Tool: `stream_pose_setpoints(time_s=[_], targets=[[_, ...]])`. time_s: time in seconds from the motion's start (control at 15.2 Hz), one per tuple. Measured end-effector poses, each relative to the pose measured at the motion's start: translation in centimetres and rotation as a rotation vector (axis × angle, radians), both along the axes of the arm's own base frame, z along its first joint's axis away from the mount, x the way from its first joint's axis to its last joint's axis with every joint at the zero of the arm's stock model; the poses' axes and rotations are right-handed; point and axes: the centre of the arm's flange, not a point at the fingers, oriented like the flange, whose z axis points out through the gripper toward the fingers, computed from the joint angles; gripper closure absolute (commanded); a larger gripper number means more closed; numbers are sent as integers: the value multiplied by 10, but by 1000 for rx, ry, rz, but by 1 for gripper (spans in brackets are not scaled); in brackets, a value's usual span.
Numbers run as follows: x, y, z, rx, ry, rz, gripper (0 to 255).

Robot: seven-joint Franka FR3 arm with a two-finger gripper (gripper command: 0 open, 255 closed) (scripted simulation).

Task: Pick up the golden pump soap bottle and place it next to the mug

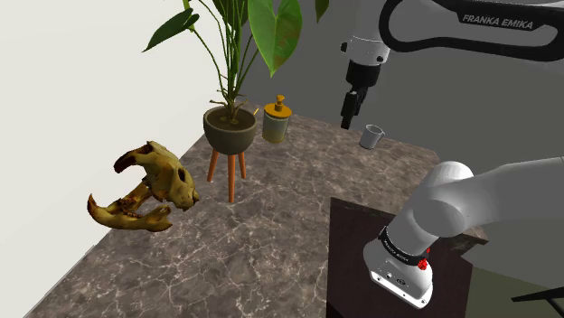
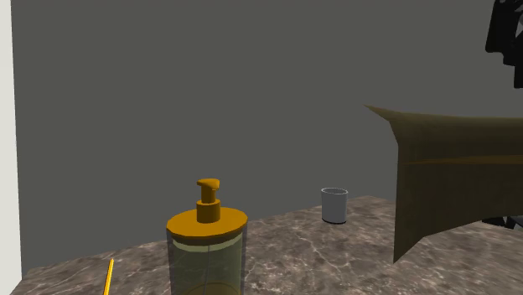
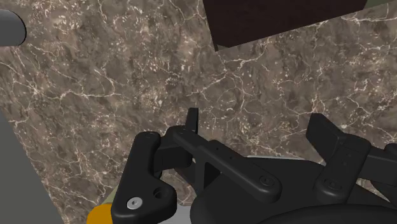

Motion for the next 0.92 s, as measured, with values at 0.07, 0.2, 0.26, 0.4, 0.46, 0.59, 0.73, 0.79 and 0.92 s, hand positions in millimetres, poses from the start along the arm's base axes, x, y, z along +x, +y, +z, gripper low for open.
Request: stream_pose_setpoints(time_s=[0.07,0.2,0.26,0.4,0.46,0.59,0.73,0.79,0.92], targets=[[0,0,0,0,0,0,0],[14,-2,-3,-3,-3,-1,0],[22,-8,-8,-5,-4,-1,0],[43,-17,-17,-10,-8,-2,0],[55,-22,-20,-12,-10,-3,0],[78,-29,-25,-18,-15,-3,0],[102,-37,-35,-23,-19,-5,0],[114,-41,-39,-25,-22,-5,0],[138,-48,-48,-31,-26,-5,0]])
